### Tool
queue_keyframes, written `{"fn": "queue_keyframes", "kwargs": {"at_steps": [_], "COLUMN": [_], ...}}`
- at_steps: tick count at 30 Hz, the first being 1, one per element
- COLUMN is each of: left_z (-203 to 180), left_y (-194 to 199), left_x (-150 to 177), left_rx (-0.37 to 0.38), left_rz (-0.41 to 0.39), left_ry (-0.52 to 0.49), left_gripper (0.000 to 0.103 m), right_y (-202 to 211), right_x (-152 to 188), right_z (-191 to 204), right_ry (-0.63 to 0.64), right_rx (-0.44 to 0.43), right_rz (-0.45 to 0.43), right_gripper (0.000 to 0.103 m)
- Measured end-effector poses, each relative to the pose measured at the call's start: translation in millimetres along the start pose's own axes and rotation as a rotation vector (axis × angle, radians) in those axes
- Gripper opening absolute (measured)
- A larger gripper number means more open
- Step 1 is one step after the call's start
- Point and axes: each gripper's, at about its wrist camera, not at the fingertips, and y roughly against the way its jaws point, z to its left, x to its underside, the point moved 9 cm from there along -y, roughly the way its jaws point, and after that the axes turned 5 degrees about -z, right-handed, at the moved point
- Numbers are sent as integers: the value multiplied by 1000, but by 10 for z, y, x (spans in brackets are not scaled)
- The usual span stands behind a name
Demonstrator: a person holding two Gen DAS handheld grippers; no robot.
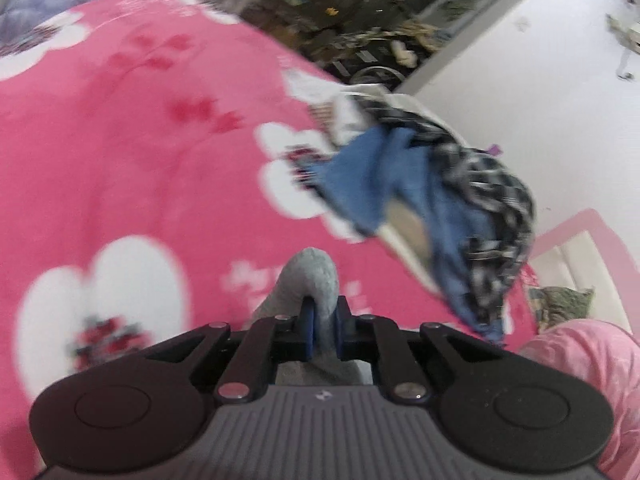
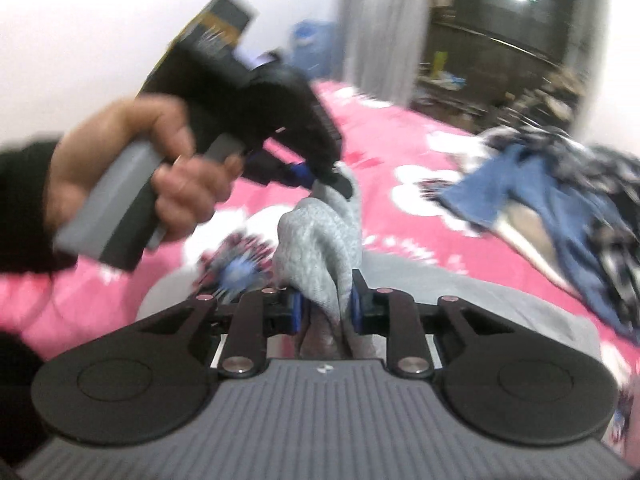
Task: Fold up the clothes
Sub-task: 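Grasp the sweatshirt edge with the left gripper while the right gripper grasps beside it, then lift the gripped sweatshirt edge with both grippers and fold it over the body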
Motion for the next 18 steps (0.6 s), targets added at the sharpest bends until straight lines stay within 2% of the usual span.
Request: {"fn": "queue_keyframes", "kwargs": {"at_steps": [5, 10, 15, 18], "left_z": [-782, -1433, -1912, -2187], "left_y": [-442, -953, -1461, -1701], "left_x": [75, 404, 753, 915], "left_rx": [44, 75, 114, 136], "left_rz": [27, 91, 189, 217], "left_ry": [-108, -226, -299, -344], "left_gripper": [10, 10, 10, 10], "right_y": [351, 491, 651, 725], "right_x": [119, 439, 766, 903], "right_z": [-757, -1499, -2059, -2317], "right_ry": [-293, -551, -713, -773], "right_rx": [59, 124, 194, 235], "right_rz": [-54, -91, -120, -143], "right_gripper": [19, 19, 18, 18]}}
